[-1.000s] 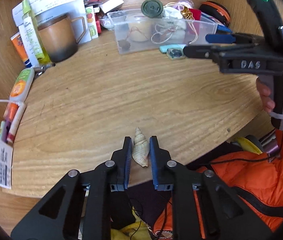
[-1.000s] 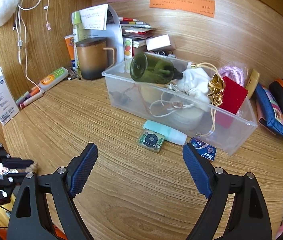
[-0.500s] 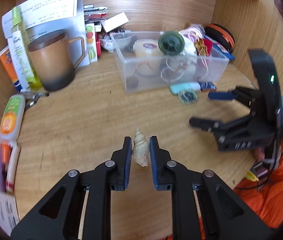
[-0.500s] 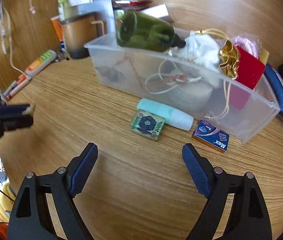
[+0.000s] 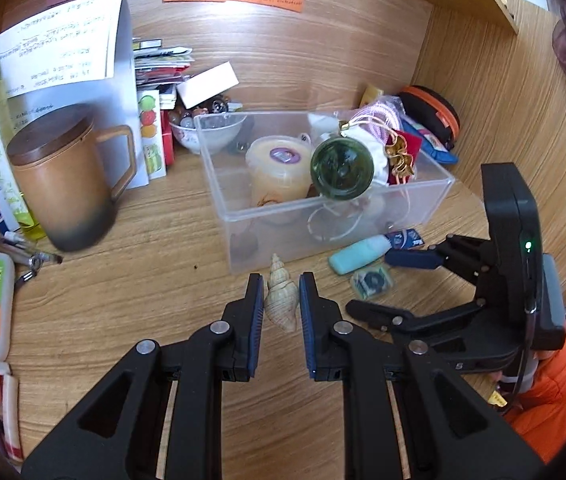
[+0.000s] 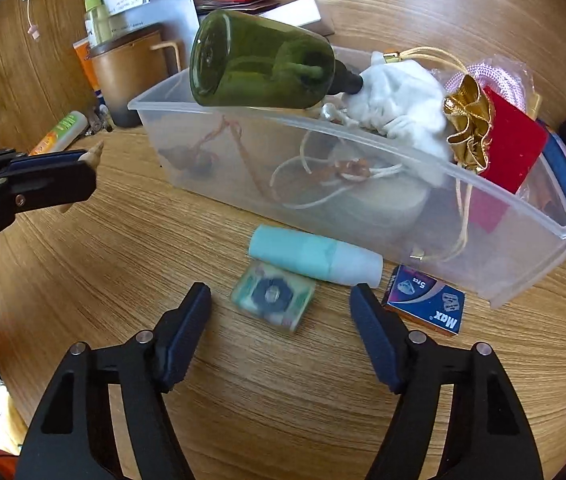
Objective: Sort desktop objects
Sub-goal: 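Lift the seashell with the left gripper while the right gripper grasps the green floral tile, then carry the seashell with the left gripper while the right gripper drops the tile into the bin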
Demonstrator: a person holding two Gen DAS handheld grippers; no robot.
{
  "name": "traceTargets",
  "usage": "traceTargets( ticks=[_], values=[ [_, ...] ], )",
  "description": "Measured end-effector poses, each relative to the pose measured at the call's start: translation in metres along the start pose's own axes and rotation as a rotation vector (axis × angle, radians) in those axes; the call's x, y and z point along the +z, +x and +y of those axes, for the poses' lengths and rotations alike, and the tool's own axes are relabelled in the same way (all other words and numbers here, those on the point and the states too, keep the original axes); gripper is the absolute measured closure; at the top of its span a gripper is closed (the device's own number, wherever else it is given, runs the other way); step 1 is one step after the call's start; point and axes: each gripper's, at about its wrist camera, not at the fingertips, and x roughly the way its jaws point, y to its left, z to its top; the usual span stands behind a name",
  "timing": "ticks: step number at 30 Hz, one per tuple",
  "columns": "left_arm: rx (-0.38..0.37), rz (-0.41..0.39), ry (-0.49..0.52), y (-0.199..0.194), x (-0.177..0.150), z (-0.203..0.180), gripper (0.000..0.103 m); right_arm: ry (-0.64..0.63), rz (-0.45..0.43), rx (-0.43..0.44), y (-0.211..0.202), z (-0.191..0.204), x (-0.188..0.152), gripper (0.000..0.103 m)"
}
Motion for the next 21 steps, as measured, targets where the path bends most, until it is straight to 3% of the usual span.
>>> traceTargets(
  ticks=[2,6,11,21],
  values=[
    [-0.009,-0.005,-0.003,0.001,0.001,-0.001,0.086,-0.005,0.001,-0.004,0.001,0.001,-0.001,0.034],
    [-0.018,-0.004,-0.006,0.005,0.003,-0.004,0.086,-0.016,-0.006,-0.007,-0.002,0.001,-0.002,0.052],
    [-0.022,-0.007,-0.002,0.007,0.005,-0.008,0.086,-0.016,-0.012,-0.002,-0.005,-0.003,-0.003,0.065],
    [-0.029,-0.037,-0.033,0.003,0.010,-0.019,0.086,-0.009,-0.033,0.062,-0.023,-0.012,-0.010,0.065]
  ],
)
